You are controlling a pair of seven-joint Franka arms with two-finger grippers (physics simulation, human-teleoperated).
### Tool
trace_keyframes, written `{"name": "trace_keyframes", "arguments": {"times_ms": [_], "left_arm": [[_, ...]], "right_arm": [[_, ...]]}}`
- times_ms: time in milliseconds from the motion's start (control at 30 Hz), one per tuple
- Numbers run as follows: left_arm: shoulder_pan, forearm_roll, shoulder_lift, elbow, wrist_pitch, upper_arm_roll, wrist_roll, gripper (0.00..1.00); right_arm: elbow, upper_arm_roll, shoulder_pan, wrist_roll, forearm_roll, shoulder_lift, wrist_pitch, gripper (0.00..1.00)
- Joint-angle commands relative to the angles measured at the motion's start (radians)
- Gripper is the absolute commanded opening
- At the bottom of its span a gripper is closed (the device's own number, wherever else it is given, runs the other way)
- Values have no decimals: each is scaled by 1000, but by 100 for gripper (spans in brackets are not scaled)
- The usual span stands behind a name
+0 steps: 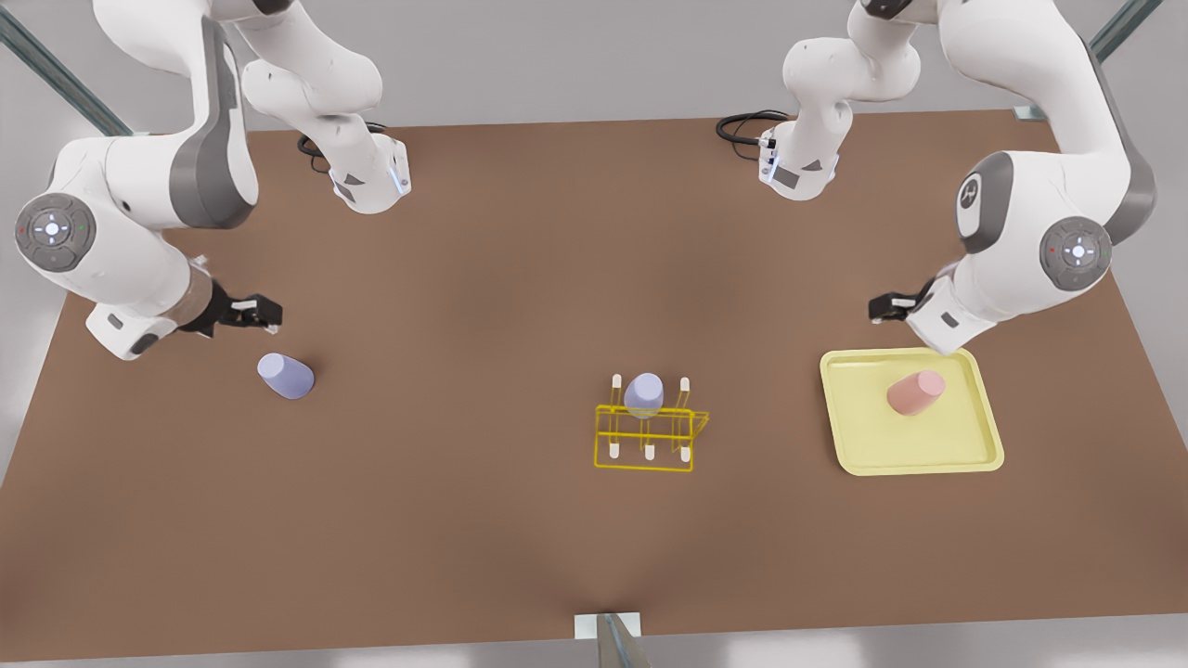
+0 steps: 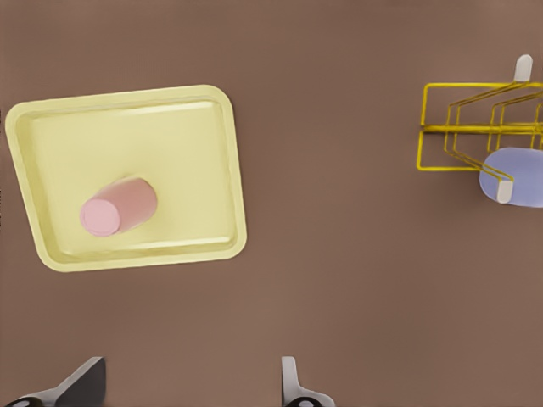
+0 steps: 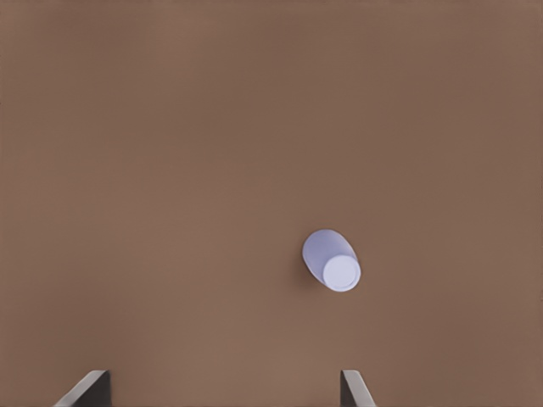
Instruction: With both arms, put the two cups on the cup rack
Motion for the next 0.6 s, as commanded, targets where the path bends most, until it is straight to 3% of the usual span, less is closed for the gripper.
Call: {"name": "trace_keyframes", "arguments": {"times_ms": [0, 100, 200, 300, 333, 400, 567], "left_arm": [[-2, -1, -1, 0, 105, 2, -7, 100], [12, -1, 48, 0, 139, 20, -5, 100], [228, -25, 224, 0, 369, 10, 219, 100], [280, -27, 322, 0, 481, 10, 347, 100], [282, -27, 336, -11, 514, 8, 347, 100], [282, -19, 312, -176, 732, 5, 349, 100], [286, 70, 226, -341, 757, 10, 341, 100]], "right_arm": [[-18, 0, -4, -65, 16, -3, 105, 100], [-10, 0, -17, -102, -5, 64, 136, 100], [-15, -1, -162, -203, -53, 262, 284, 100], [-20, -3, -277, -240, -73, 386, 415, 100], [-33, -3, -282, -246, -70, 397, 449, 100], [-127, 2, -305, -246, -59, 393, 568, 100], [-414, 26, -302, -280, 25, 222, 809, 100]]}}
